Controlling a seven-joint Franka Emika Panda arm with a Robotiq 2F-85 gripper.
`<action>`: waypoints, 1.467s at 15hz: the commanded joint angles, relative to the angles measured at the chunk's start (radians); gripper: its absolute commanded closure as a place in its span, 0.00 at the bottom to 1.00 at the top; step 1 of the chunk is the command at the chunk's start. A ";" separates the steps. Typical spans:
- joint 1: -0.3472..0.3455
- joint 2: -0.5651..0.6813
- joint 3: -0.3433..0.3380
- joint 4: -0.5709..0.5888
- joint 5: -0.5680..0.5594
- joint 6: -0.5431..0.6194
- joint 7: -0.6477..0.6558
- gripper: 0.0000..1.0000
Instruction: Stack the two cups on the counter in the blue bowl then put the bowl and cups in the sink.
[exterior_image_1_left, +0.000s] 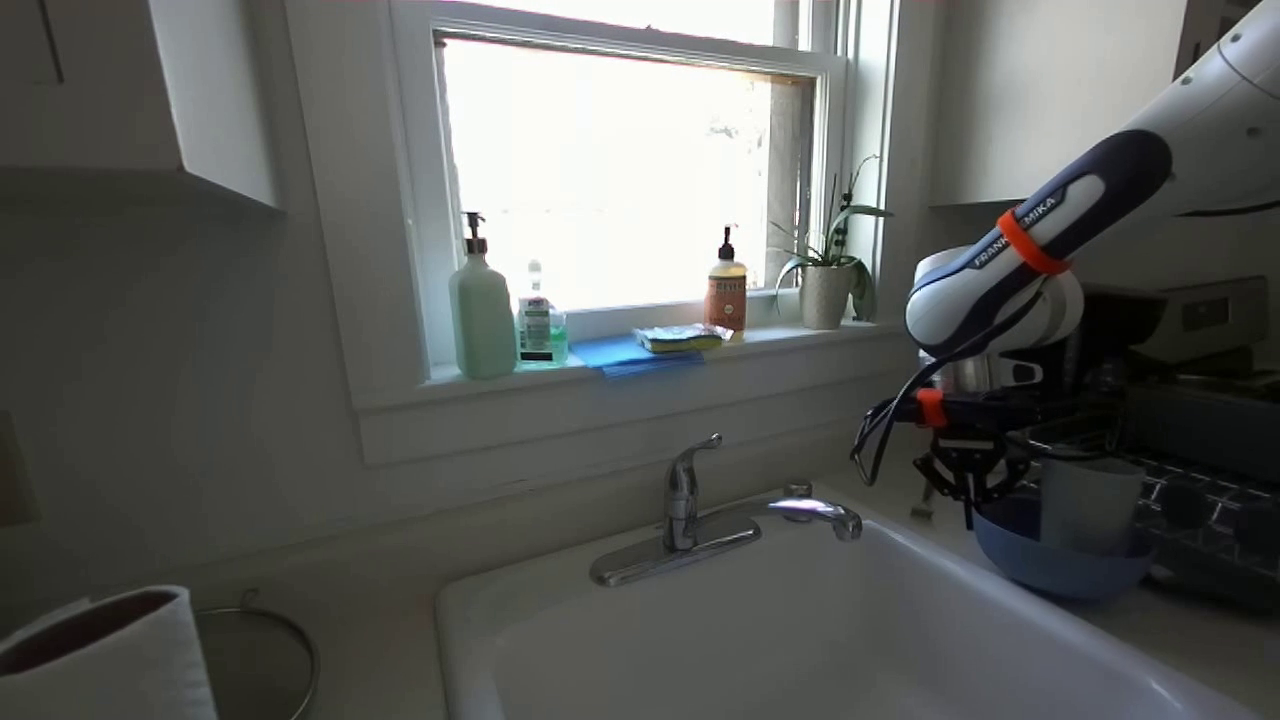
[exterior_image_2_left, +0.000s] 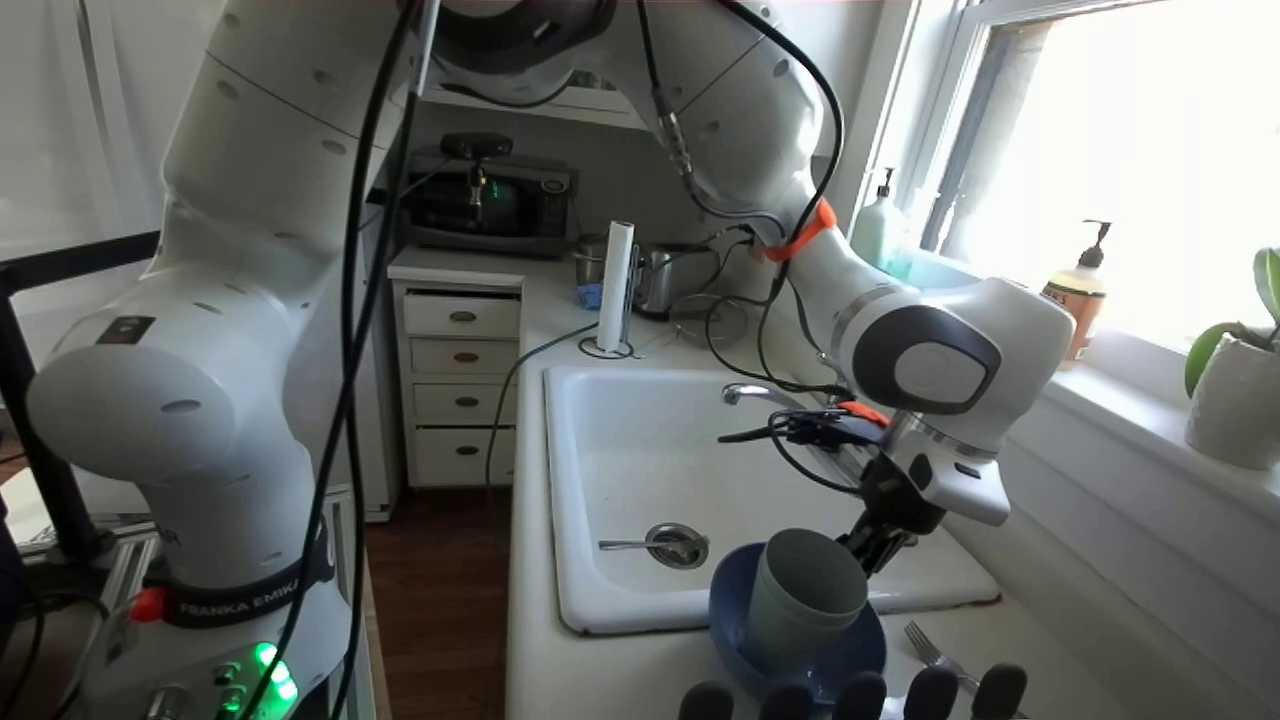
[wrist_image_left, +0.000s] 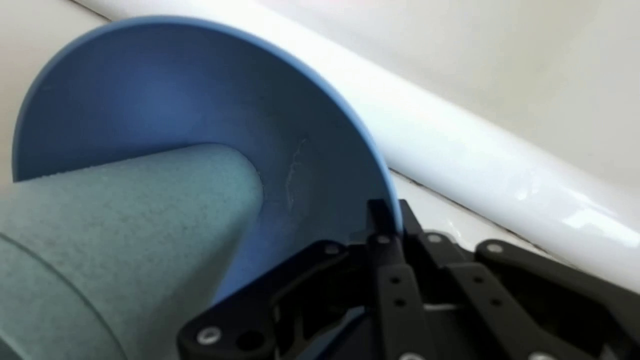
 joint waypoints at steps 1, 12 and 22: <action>0.024 -0.025 -0.006 0.008 -0.025 -0.027 0.065 0.99; 0.130 -0.150 0.032 -0.082 -0.128 -0.003 0.144 0.99; 0.175 -0.259 0.124 -0.261 -0.163 0.017 0.144 0.99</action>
